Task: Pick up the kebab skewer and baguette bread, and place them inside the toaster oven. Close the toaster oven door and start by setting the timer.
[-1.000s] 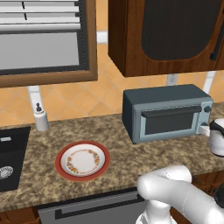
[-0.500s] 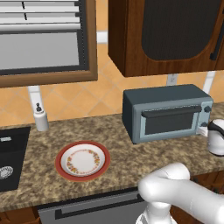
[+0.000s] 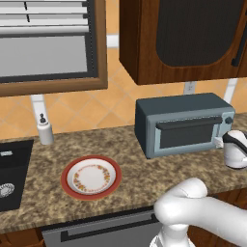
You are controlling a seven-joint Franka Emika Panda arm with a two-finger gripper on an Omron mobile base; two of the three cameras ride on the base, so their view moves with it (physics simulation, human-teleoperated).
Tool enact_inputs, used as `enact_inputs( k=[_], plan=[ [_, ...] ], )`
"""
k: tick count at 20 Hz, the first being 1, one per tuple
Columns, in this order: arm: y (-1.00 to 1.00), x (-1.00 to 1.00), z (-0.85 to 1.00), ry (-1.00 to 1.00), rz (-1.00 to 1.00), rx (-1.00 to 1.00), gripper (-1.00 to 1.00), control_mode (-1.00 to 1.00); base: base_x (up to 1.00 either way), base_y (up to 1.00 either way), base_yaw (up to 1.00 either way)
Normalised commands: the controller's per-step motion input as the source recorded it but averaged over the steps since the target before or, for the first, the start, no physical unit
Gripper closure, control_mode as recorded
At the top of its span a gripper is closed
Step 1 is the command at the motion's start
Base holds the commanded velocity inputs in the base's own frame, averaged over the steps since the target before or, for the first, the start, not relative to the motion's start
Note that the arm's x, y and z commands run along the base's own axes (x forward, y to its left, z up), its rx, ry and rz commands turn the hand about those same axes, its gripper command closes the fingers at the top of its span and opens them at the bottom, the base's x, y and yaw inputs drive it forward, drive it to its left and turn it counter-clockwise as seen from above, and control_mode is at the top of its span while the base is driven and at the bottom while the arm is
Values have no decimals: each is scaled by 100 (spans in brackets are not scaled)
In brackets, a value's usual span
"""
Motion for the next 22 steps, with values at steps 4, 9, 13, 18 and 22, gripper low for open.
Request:
enact_inputs(
  k=[4, 9, 13, 18, 22],
  plan=[
    [0, 14, -6, 0, 0, 0, -100, -100, 0, 0, 0],
    [0, 1, -5, 0, 0, 0, -100, -100, 0, 0, 0],
    [0, 0, -2, 0, 0, 0, -100, -100, 0, 0, 0],
    [0, 0, 0, 0, 1, 0, -100, -100, 0, 0, 0],
    [0, 1, 0, 0, 6, 0, -100, -100, 0, 0, 0]
  ],
)
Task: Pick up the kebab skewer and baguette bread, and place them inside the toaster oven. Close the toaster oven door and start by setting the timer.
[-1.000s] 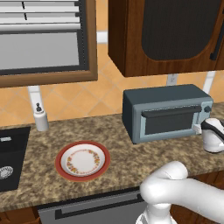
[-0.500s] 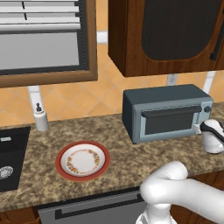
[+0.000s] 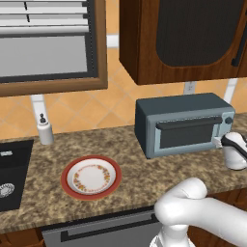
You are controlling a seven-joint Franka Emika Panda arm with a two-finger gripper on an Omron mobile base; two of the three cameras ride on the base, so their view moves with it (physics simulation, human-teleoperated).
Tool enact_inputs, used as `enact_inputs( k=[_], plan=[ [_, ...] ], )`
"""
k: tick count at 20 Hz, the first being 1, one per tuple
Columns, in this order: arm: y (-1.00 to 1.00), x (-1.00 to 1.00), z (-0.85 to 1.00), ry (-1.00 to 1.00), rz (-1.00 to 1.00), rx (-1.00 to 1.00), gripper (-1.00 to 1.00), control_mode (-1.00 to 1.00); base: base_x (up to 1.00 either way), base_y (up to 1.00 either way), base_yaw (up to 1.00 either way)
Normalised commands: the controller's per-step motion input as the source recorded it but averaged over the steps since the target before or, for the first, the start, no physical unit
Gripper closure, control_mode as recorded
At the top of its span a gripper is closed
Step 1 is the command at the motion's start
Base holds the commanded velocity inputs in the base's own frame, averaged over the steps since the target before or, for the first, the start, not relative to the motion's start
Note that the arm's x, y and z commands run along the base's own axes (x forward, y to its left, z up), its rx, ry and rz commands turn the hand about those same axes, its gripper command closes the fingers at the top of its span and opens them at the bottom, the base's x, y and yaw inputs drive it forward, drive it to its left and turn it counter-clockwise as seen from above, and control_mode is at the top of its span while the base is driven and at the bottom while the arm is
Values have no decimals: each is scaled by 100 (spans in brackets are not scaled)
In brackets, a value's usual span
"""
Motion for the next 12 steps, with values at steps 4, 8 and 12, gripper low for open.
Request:
enact_inputs(
  k=[4, 8, 12],
  plan=[
    [0, 0, 0, 0, 6, 0, -100, -100, 0, 0, 0],
    [0, 0, 0, 0, 7, 0, -100, -100, 0, 0, 0],
    [0, 0, 0, 0, 2, 0, -100, -100, 0, 0, 0]
  ],
)
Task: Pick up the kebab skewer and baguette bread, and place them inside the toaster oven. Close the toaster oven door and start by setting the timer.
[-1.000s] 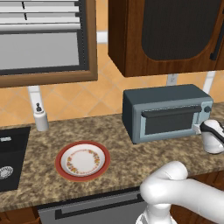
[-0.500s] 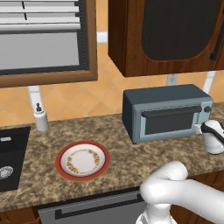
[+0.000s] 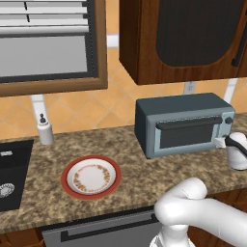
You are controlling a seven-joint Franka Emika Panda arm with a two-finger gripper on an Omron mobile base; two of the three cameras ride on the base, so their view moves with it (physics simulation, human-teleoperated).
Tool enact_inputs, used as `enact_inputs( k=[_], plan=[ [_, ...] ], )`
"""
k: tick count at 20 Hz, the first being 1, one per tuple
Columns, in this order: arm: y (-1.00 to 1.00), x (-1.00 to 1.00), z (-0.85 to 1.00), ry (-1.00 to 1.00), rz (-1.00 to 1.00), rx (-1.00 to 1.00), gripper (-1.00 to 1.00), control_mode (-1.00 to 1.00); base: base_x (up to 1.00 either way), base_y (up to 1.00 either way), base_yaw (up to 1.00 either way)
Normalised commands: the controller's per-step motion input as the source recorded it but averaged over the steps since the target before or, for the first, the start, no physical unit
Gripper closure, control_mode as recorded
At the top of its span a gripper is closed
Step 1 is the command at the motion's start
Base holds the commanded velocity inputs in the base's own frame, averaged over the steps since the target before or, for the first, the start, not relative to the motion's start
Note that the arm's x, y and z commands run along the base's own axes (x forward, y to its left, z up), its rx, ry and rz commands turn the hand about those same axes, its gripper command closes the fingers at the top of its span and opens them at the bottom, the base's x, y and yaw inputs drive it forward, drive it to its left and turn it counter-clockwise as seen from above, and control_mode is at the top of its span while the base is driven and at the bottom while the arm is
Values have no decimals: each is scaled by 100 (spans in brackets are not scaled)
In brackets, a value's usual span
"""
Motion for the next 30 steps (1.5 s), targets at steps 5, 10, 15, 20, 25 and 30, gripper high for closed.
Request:
enact_inputs(
  k=[5, 10, 15, 20, 25, 30],
  plan=[
    [0, 0, 0, 0, 0, 0, -100, -100, 0, 0, 0],
    [0, 0, 0, 0, 0, 0, -100, -100, 0, 0, 0],
    [0, 0, 0, 0, 0, 0, 100, -100, 0, 0, 0],
    [0, 0, 0, 0, 0, 0, 100, -100, 0, 0, 0],
    [0, 0, 0, 0, 0, 0, 100, -100, 0, 0, 0],
    [0, 0, -1, 0, 0, 3, 100, -100, 0, 0, 0]
  ],
)
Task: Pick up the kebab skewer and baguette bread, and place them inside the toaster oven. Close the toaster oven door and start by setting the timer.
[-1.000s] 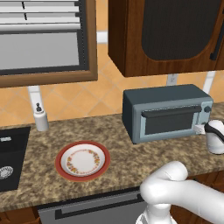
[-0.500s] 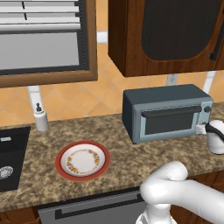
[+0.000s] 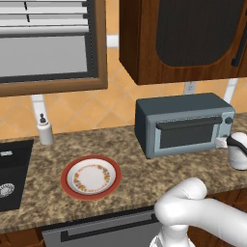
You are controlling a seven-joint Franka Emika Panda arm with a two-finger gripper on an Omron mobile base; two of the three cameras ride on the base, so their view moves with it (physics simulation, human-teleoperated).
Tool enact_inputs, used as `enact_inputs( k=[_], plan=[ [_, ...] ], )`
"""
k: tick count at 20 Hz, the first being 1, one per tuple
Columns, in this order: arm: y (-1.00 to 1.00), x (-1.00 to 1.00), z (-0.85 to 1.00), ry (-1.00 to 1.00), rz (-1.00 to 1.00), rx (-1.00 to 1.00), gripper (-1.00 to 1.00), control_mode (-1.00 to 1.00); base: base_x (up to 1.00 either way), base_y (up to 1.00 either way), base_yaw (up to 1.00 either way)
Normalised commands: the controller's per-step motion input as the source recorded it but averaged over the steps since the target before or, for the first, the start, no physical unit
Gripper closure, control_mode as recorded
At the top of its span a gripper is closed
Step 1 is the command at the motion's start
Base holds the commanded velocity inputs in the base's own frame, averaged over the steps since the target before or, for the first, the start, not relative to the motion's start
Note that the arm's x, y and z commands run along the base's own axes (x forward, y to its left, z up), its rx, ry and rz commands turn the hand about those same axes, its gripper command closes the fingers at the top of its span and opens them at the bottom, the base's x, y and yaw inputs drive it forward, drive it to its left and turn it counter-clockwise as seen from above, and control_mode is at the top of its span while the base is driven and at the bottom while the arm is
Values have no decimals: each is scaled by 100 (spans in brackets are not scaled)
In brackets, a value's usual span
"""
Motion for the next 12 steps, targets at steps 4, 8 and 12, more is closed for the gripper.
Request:
enact_inputs(
  k=[4, 8, 12],
  plan=[
    [0, 0, 0, -2, 0, 13, 100, -100, 0, 0, 0],
    [0, 0, -1, -4, 0, 19, 100, -100, 0, 0, 0],
    [0, 0, 0, -3, 0, 22, 100, -100, 0, 0, 0]
  ],
)
